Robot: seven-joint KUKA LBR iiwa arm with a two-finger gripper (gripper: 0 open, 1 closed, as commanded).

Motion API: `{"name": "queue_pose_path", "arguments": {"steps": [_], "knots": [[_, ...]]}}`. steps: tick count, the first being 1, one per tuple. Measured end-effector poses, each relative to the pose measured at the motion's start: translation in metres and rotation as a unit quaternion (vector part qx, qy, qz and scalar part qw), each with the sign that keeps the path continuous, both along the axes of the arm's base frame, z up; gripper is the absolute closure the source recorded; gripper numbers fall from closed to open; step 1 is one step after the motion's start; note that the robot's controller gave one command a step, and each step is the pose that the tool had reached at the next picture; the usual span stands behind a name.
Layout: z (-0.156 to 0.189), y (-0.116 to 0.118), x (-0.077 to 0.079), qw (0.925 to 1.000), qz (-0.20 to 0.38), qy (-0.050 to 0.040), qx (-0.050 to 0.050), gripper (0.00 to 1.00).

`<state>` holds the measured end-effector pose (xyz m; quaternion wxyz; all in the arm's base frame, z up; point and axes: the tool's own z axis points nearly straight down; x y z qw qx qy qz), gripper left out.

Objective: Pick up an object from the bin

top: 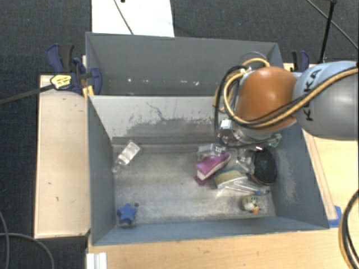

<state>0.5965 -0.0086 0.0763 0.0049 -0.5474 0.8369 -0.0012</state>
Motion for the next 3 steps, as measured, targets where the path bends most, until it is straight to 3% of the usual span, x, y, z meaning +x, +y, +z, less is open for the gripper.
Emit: {"name": "queue_pose_path", "arguments": {"steps": [1,2,3], "knots": [[0.001,0.0,0.0,1.0,-0.002,-0.0001,0.0,1.0],[0.008,0.0,0.001,1.0,-0.006,0.0027,0.0,1.0],[0.121,0.0,0.003,0.9999,-0.011,0.0,-0.001,1.0]]}}
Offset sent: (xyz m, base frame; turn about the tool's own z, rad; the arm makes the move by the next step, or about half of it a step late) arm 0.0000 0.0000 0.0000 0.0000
